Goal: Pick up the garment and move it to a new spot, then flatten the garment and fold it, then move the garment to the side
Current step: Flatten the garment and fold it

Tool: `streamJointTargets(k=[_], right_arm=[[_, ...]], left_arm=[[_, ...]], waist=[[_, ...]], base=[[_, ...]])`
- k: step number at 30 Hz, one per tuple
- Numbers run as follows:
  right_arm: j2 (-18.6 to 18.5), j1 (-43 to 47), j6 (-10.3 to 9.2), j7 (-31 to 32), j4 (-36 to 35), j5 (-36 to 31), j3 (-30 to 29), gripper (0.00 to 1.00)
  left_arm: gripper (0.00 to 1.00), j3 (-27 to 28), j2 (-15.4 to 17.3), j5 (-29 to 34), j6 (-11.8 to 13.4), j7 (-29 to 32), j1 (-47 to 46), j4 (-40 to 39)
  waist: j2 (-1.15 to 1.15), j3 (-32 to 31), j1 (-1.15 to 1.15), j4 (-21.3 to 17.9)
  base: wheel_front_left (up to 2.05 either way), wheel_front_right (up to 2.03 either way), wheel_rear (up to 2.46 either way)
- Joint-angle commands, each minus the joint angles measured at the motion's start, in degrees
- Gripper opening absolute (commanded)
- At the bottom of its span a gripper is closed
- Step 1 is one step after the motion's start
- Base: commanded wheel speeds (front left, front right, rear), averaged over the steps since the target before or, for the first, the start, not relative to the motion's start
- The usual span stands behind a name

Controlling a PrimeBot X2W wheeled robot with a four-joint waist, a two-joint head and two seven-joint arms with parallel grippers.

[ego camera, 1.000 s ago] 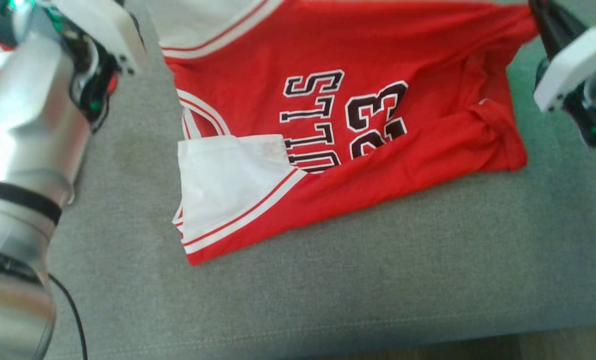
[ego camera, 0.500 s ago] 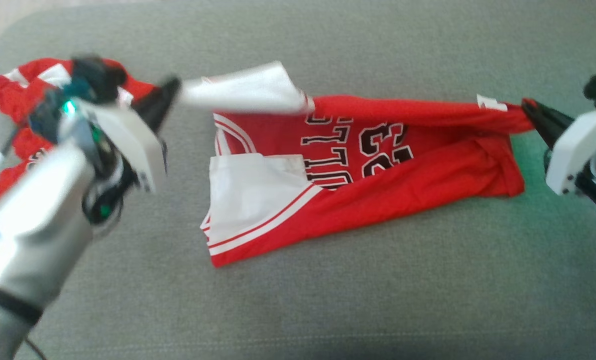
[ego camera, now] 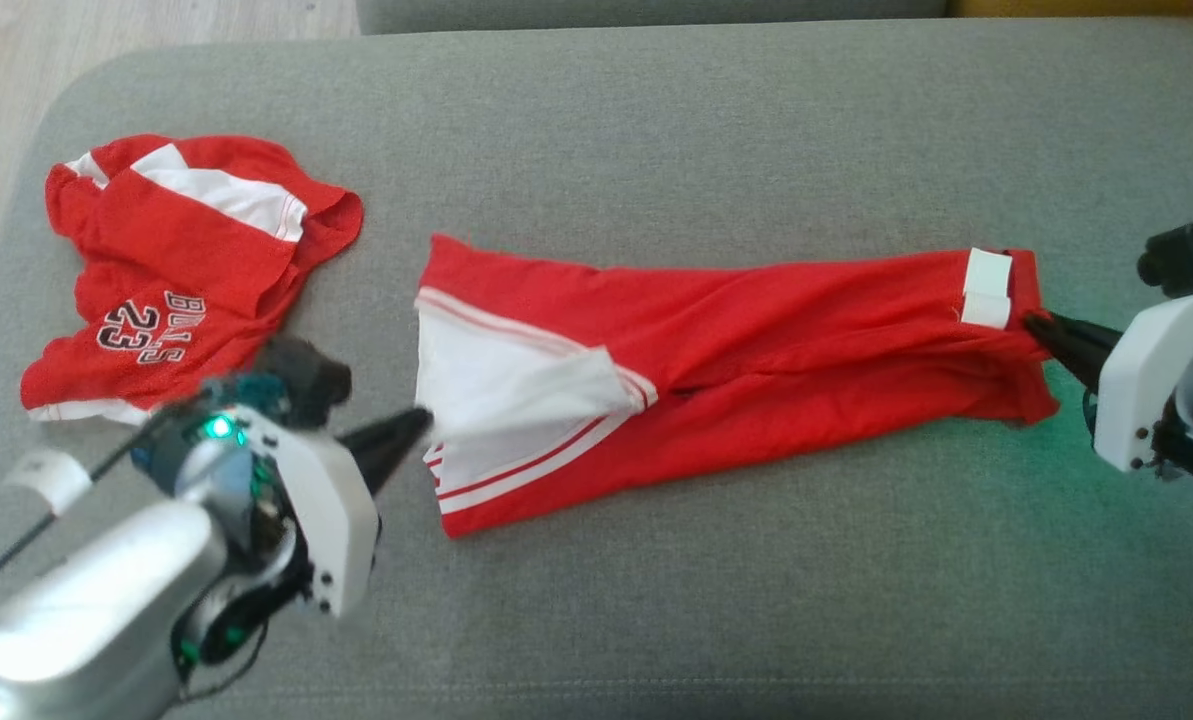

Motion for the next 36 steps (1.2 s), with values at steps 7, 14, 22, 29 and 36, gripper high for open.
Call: streamJointTargets(k=[7, 14, 22, 29, 36], right_arm=[[-3.3, 0.4, -0.05, 2.2, -2.4, 1.6, 1.5, 0.0], [-3.4, 0.7, -0.05, 3.5, -2.7, 3.3, 2.4, 1.0], [-3.7, 0.8, -0.05, 4.6, -0.7, 5.1, 2.0, 1.0], [-2.4, 0.5, -0.05, -1.6, 2.4, 5.2, -1.7, 1.0], [2.7, 1.6, -0.05, -17.9, 3.1, 4.9, -8.8, 1.0]], left_arm=[[0.0, 1.0, 2.8, -1.0, 1.1, 2.5, 0.0, -3.3], [0.0, -0.2, 1.5, -0.5, 0.9, 2.9, -0.1, -1.5], [1.0, -0.1, 0.7, -1.2, 1.2, 2.2, 0.5, -0.1], [1.0, 5.9, 0.6, -3.7, 4.9, -4.0, 0.4, 0.8], [1.0, 17.1, -4.0, -8.5, 10.5, -20.8, 3.8, 2.0]], waist=[[0.0, 0.1, 0.01, -0.4], [0.0, 0.3, 0.01, -0.7], [0.0, -0.5, 0.01, -1.1], [0.0, -2.2, 0.01, -1.2], [0.0, -4.0, 0.01, -1.8]], base=[[0.0, 0.0, 0.0], [0.0, 0.0, 0.0], [0.0, 0.0, 0.0], [0.0, 0.0, 0.0], [0.0, 0.0, 0.0]])
